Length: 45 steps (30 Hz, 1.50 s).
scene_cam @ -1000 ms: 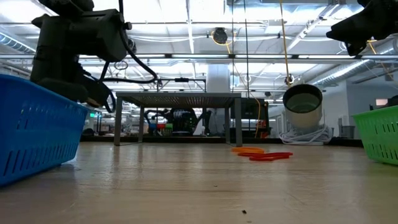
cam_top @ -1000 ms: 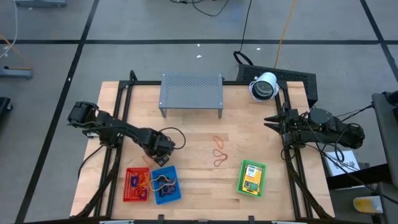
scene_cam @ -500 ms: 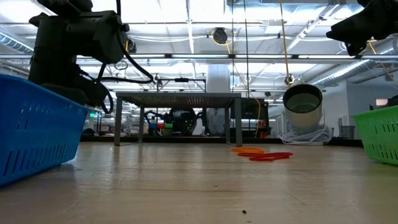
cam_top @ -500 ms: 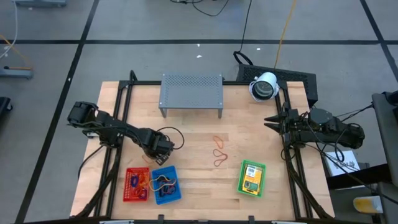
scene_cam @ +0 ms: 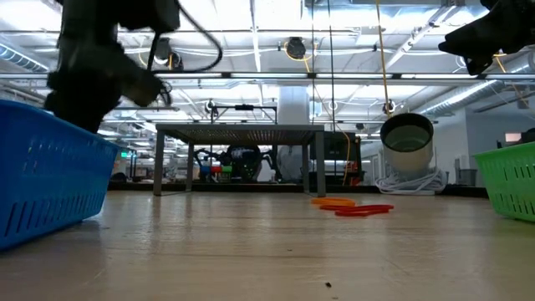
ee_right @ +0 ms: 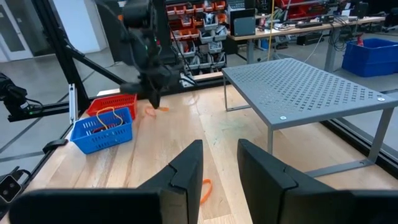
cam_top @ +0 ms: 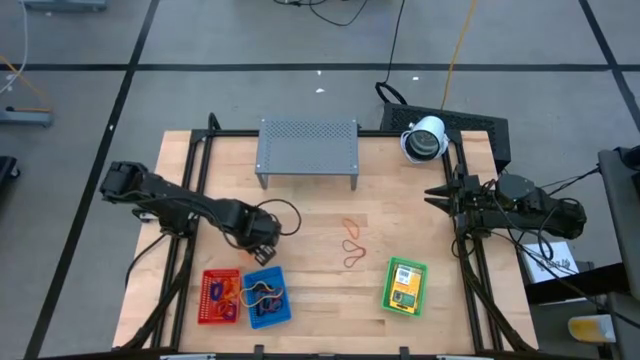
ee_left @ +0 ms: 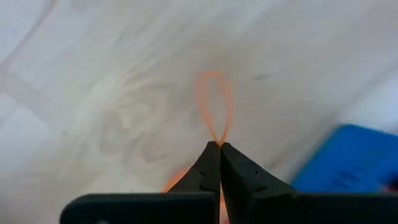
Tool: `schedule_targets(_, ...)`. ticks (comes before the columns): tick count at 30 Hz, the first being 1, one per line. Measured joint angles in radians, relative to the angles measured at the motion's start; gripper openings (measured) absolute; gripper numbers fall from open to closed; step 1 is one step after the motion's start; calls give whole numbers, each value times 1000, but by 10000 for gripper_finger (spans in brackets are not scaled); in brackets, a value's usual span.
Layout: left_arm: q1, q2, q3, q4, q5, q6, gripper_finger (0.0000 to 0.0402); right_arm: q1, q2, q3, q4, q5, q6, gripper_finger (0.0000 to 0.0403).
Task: Pick & Place Office Desk Supplies
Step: Put the orange rubber band into the blue bin
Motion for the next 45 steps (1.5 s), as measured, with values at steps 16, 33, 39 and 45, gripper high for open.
schedule_targets(16,-118,-67,355,-216,107,-7,1,0,0,0,0,0,0,89)
schedule_targets(33,-238,75,408,-191,123,-123,0,0,0,0,0,0,0,89)
schedule_targets(39,-238,158,407,-195,128,-94,0,0,0,0,0,0,0,89)
schedule_targets(45,-238,229,407,-194,124,-84,1,0,0,0,0,0,0,89)
